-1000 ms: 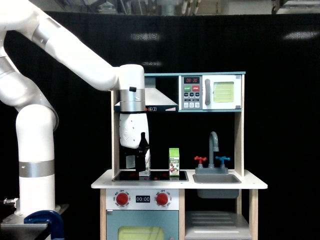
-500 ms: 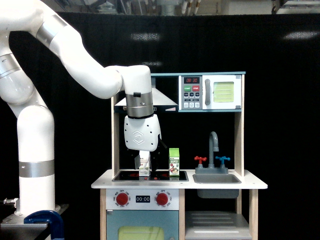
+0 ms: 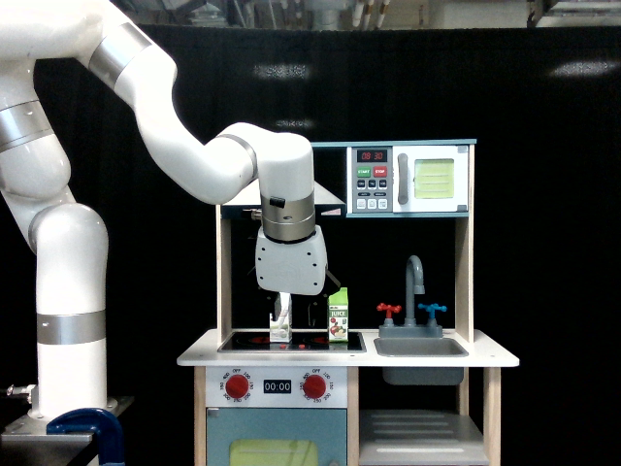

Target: Put the green box into the sink

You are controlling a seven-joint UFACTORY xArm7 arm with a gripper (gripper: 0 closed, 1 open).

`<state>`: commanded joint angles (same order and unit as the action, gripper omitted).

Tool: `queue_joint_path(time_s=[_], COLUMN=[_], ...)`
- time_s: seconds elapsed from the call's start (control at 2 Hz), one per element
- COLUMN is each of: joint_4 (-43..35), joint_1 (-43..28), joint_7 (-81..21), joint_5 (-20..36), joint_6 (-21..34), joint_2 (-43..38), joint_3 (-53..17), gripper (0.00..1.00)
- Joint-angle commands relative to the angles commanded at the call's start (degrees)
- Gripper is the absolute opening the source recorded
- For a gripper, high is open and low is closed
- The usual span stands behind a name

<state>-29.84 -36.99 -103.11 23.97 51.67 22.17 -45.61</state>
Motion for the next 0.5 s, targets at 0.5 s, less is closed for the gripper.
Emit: queue_joint_path(time_s=[0.5], joint_4=[-4.05], joint_1=[-6.84], joint_7=[-7.25], joint_5=[9.90], joint_6=[4.11], joint_2=[-4.28], joint_3=[-5.01], gripper=[1.00])
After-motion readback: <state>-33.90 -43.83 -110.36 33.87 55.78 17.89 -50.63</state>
